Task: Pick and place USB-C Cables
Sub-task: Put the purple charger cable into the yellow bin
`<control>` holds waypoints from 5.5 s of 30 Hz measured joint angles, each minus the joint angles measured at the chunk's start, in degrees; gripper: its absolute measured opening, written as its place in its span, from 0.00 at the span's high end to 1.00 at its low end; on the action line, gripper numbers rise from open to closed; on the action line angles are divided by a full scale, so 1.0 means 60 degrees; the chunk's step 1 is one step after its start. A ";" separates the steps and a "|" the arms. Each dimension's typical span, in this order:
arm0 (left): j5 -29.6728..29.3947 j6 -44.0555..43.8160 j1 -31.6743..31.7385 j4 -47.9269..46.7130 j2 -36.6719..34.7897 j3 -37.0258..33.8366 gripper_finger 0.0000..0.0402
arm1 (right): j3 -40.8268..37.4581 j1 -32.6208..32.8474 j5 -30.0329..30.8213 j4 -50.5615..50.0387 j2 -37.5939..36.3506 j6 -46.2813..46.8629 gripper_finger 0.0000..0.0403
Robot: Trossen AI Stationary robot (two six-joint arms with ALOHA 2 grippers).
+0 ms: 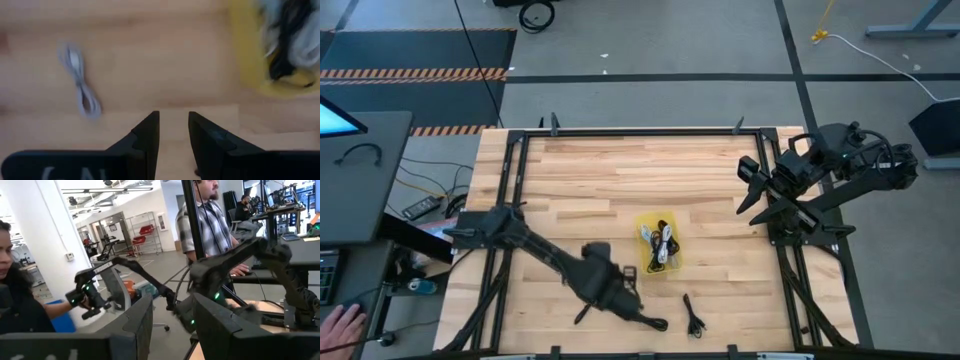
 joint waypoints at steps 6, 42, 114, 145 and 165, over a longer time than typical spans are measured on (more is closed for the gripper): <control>-0.1649 0.2306 0.0839 -0.0023 -0.2301 -0.2125 0.76 | 0.0000 0.0000 0.0000 0.0036 0.0001 0.0000 0.65; 0.2817 0.0189 0.0162 0.7393 -0.6716 -1.1277 0.62 | 0.0000 0.0000 0.1802 -0.0048 0.0045 0.0287 0.65; -0.3214 0.7138 0.2754 1.2739 -0.2286 -0.5904 0.92 | 0.0000 0.0000 0.1500 -0.0154 0.0026 0.0069 0.65; -0.2178 0.5569 0.2365 1.2798 -0.1173 -0.5905 0.92 | -0.0004 0.0000 0.1322 -0.0288 0.0027 -0.0004 0.65; -0.1423 0.5147 0.2405 1.2709 -0.0465 -0.5893 0.92 | -0.0004 0.0000 0.1341 -0.0364 0.0027 -0.0004 0.65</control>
